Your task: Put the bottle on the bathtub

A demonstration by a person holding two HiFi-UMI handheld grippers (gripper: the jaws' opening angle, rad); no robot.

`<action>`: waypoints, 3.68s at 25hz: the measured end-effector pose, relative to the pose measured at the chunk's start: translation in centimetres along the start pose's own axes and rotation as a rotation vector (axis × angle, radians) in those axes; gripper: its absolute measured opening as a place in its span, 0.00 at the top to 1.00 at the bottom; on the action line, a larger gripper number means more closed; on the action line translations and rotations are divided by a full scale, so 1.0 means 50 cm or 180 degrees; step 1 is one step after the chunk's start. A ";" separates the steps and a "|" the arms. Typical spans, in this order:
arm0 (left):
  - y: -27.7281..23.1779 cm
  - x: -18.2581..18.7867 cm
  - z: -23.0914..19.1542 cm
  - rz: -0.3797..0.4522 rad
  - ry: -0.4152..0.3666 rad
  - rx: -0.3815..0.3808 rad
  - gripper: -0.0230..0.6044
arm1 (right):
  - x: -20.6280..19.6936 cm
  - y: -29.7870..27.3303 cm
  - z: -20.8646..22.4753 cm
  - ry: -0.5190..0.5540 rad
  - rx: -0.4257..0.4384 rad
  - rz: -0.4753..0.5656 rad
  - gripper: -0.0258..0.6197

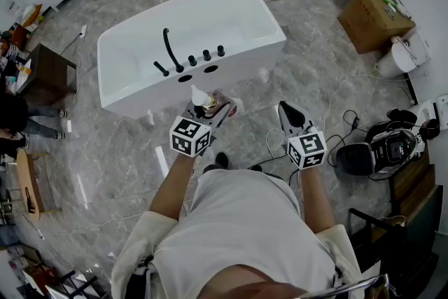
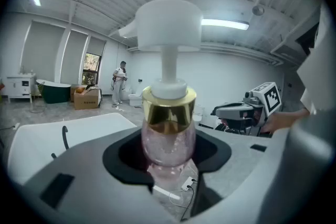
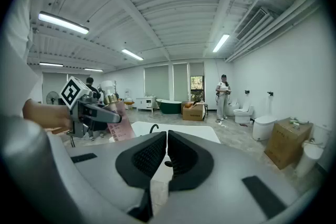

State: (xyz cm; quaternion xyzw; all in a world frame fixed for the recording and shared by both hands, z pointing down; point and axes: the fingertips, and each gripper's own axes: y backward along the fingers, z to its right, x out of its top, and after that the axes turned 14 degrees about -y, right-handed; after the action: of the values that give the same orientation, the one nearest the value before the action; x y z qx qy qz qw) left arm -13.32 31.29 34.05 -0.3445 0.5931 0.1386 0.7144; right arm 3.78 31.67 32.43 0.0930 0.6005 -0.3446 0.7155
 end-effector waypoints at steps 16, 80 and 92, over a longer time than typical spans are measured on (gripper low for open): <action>0.034 -0.020 -0.021 0.0048 -0.0002 -0.0098 0.62 | -0.013 -0.016 -0.041 -0.0083 -0.0133 0.0019 0.91; -0.517 0.017 -0.382 -0.0415 0.0217 -0.0042 0.62 | 0.094 -0.554 0.462 -0.0441 -0.0075 -0.0583 0.91; -0.704 0.012 -0.448 -0.0570 0.0167 0.0093 0.62 | 0.091 -0.662 0.614 -0.0511 0.0167 -0.0708 0.91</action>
State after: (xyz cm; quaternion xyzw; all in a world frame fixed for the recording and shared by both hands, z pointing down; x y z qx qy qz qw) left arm -8.65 -9.07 43.68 -0.3893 0.5804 0.0565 0.7130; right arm 8.38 -11.52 45.56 0.0166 0.5387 -0.4436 0.7160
